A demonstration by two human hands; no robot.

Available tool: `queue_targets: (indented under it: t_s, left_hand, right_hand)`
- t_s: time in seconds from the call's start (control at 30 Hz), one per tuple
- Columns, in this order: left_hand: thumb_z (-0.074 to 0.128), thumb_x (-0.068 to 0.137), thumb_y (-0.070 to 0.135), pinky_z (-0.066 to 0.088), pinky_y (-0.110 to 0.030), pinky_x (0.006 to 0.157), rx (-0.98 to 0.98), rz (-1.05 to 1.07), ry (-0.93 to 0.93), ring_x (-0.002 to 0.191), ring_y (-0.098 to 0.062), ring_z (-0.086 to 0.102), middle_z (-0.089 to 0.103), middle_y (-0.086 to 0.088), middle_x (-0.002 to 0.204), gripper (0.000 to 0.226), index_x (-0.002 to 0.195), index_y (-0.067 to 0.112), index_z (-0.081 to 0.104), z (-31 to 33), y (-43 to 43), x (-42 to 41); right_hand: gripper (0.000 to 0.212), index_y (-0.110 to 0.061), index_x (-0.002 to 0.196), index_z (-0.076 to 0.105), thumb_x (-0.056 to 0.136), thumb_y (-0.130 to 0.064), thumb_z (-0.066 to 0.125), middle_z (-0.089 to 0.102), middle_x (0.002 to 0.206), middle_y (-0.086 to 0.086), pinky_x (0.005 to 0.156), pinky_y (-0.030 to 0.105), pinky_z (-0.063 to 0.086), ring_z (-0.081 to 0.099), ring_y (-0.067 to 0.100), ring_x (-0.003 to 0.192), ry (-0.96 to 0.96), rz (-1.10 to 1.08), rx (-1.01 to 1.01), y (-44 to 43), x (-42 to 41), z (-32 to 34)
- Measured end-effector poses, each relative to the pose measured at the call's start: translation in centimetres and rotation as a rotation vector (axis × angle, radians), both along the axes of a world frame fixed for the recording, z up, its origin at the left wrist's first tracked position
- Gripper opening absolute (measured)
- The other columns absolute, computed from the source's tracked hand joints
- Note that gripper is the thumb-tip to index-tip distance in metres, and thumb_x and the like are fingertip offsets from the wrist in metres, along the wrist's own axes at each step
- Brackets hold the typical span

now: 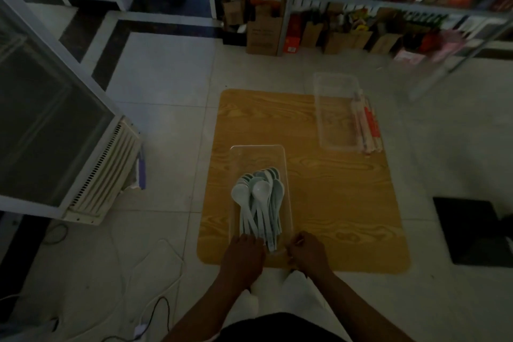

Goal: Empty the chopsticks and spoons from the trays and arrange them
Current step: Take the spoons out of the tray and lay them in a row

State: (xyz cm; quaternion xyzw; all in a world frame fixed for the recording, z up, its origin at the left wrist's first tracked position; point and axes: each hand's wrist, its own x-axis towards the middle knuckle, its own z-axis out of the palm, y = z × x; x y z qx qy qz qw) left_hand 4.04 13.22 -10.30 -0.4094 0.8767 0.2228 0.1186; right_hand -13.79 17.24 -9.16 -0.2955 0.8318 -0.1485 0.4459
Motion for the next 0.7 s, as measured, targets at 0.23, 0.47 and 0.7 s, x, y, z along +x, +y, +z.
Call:
queue_targets:
  t_s: [0.23, 0.47, 0.7]
  left_hand:
    - [0.037, 0.088, 0.025, 0.051, -0.04, 0.078, -0.149, 0.172, 0.031, 0.094, -0.03, 0.058, 0.062, -0.01, 0.102, 0.035, 0.107, 0.012, 0.063, 0.6, -0.5, 1.6]
    - [0.054, 0.093, 0.03, 0.048, -0.039, 0.094, 0.031, 0.733, 0.114, 0.124, -0.029, 0.043, 0.037, -0.011, 0.142, 0.058, 0.144, 0.013, 0.032, 2.7, -3.0, 2.4]
    - [0.045, 0.098, 0.011, 0.049, -0.04, 0.086, 0.122, 0.892, 0.296, 0.107, -0.032, 0.058, 0.052, -0.017, 0.129, 0.041, 0.139, 0.005, 0.04, 2.4, -2.7, 0.6]
  right_hand:
    - [0.012, -0.01, 0.084, 0.063, 0.083, -0.021, 0.068, 0.07, 0.066, 0.005, 0.063, 0.042, 0.06, 0.07, 0.02, 0.06, 0.006, -0.128, 0.034, 2.0, 1.1, 0.3]
    - [0.027, -0.012, 0.103, 0.057, 0.088, -0.03, 0.069, 0.057, 0.095, -0.002, 0.072, 0.027, 0.04, 0.057, 0.016, 0.089, 0.315, 0.079, -0.217, -0.7, 2.4, 2.5]
    - [0.03, -0.004, 0.103, 0.061, 0.098, -0.033, 0.053, 0.065, 0.102, 0.012, 0.071, 0.026, 0.039, 0.063, 0.024, 0.096, 0.252, 0.242, -0.16, -4.9, 5.1, 1.1]
